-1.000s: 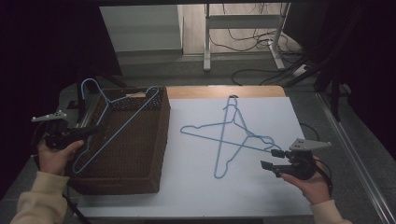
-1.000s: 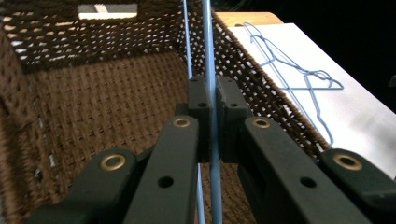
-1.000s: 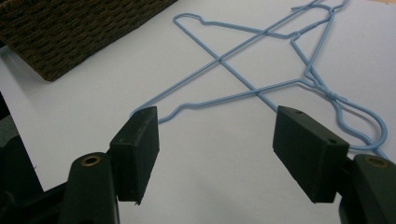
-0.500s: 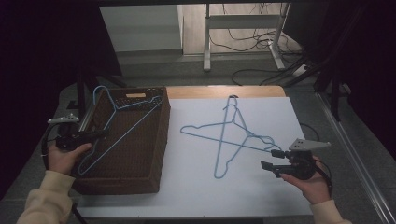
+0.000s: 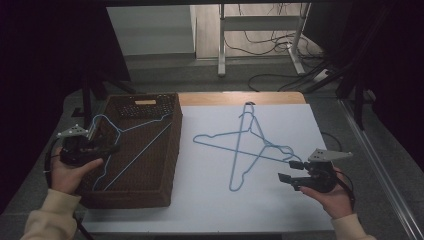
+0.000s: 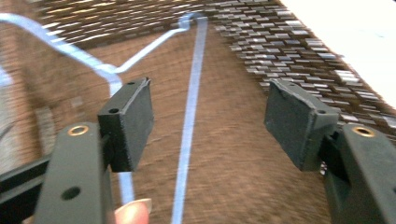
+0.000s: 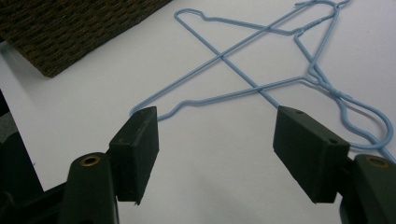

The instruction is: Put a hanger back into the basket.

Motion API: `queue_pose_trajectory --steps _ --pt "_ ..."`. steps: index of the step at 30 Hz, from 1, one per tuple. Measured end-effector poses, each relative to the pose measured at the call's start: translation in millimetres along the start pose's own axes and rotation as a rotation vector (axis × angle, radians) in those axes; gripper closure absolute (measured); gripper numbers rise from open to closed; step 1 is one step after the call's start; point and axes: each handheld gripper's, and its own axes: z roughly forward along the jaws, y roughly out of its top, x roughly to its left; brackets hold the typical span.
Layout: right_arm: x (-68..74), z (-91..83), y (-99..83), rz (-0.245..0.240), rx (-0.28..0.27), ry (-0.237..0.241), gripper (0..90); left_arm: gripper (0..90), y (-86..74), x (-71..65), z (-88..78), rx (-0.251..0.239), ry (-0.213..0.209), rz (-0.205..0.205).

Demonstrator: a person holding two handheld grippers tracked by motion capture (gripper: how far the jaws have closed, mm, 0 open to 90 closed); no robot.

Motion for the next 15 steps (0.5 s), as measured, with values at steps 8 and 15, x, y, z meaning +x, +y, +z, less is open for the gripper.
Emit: queue_pose_trajectory --steps 8,15 --pt "-1.1 0.4 -0.9 0.005 -0.001 -0.008 31.1 29.9 -0.6 -52.8 16.7 0.006 -0.17 0.074" --pt "-0.3 4.9 -1.5 0.002 0.01 -0.005 30.4 29.4 -2.4 -81.7 25.9 -0.002 -0.249 0.097"
